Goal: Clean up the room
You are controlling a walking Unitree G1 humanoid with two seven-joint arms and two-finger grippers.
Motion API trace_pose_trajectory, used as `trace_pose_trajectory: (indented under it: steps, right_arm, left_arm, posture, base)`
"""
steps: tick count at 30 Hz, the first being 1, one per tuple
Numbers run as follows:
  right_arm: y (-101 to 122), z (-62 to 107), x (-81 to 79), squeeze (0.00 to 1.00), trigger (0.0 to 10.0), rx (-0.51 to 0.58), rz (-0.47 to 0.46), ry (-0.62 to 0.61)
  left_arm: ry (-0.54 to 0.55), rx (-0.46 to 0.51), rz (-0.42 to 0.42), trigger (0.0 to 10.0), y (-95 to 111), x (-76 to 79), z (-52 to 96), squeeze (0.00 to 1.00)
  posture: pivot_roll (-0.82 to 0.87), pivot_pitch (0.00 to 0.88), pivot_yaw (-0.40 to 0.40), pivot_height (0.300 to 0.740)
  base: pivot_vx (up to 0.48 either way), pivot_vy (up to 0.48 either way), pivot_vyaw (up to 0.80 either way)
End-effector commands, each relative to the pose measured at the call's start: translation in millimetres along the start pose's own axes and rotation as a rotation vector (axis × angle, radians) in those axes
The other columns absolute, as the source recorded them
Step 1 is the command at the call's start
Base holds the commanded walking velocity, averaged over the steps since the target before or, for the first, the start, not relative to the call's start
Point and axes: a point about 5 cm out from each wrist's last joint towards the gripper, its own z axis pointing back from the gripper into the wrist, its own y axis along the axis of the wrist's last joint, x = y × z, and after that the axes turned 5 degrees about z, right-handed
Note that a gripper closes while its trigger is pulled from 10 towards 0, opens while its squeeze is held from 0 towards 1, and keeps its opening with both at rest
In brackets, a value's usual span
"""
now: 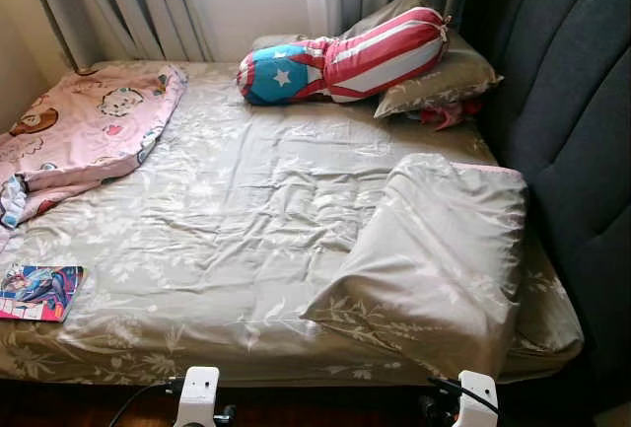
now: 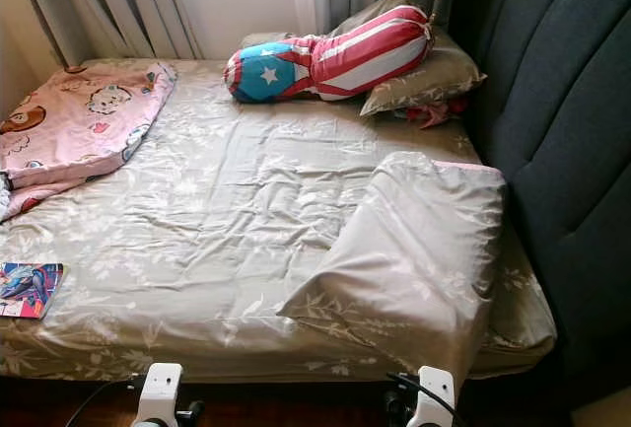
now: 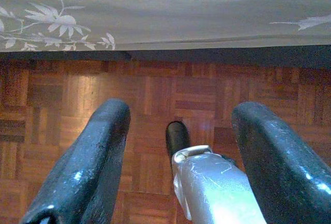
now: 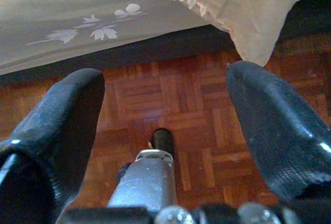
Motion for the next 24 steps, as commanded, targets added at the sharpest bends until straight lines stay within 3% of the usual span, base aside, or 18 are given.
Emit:
trace_pose_trajectory:
  steps: [1,8,24]
  right_arm:
    - [-1.5,0.4,0.7,0.00,10.0,-0.007,0.004,-0.002]
    - [-1.6,0.3,0.5,0.00,10.0,-0.008,0.004,-0.002]
    - [-1.7,0.4,0.5,0.00,10.0,-0.005,-0.001,0.000]
  left_arm:
    - [0.012,-0.015,-0.007,10.0,-3.3,-3.4,0.8,0.00]
    - [0.016,-0.019,-0.005,10.0,-6.0,-7.3,1.8,0.00]
    - [0.011,-0.009,0.017,10.0,-4.3,-6.7,1.5,0.00]
  posture:
    - [-0.05,0.000,0.005,0.726]
    - [-0.05,0.000,0.007,0.726]
    - [-0.05,0.000,0.004,0.726]
  base:
    - [0.000,-0.311,0.00]
    - [0.000,-0.310,0.00]
    - [0.000,0.000,0.00]
